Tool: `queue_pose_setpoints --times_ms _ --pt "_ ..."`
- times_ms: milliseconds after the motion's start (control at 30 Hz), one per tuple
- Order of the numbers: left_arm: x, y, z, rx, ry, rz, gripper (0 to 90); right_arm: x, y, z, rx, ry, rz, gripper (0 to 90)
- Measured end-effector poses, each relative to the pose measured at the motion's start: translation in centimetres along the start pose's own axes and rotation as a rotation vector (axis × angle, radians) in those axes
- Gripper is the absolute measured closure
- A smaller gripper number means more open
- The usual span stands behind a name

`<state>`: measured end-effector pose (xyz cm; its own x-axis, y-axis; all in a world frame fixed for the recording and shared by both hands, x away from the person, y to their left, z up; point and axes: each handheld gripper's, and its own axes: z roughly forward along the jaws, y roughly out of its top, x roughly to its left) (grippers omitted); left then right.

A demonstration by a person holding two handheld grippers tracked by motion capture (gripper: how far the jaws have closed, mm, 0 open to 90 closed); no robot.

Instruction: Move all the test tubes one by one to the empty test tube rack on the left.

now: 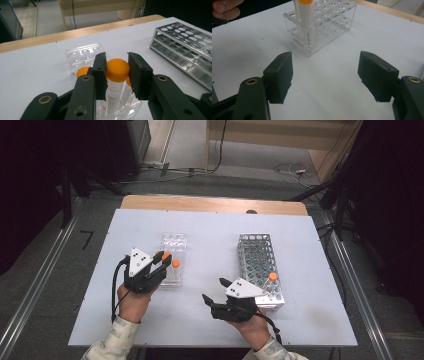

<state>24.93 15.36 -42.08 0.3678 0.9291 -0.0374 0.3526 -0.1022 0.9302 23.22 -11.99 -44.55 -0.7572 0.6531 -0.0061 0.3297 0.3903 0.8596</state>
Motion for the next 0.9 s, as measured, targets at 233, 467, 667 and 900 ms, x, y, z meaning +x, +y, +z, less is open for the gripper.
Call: queue_pose_setpoints --times_ms 233,467,667,900 --pt "-0.1 0.2 -0.3 -0.018 -0.012 -0.011 62.6 0.0 0.0 0.0 0.002 0.001 0.001 27.2" --pt "-0.4 0.7 -1.0 -0.049 -0.008 -0.033 44.9 0.1 0.0 -0.9 -0.015 0.004 0.002 27.5" --pt "-0.5 0.9 -1.1 -0.053 0.008 -0.042 32.2 -0.5 0.0 -2.8 -0.053 -0.009 0.014 27.9" --pt "-0.4 0.9 -1.2 -0.06 0.012 -0.042 32.1 -1.9 -0.5 -5.2 -0.083 -0.089 0.01 28.1"
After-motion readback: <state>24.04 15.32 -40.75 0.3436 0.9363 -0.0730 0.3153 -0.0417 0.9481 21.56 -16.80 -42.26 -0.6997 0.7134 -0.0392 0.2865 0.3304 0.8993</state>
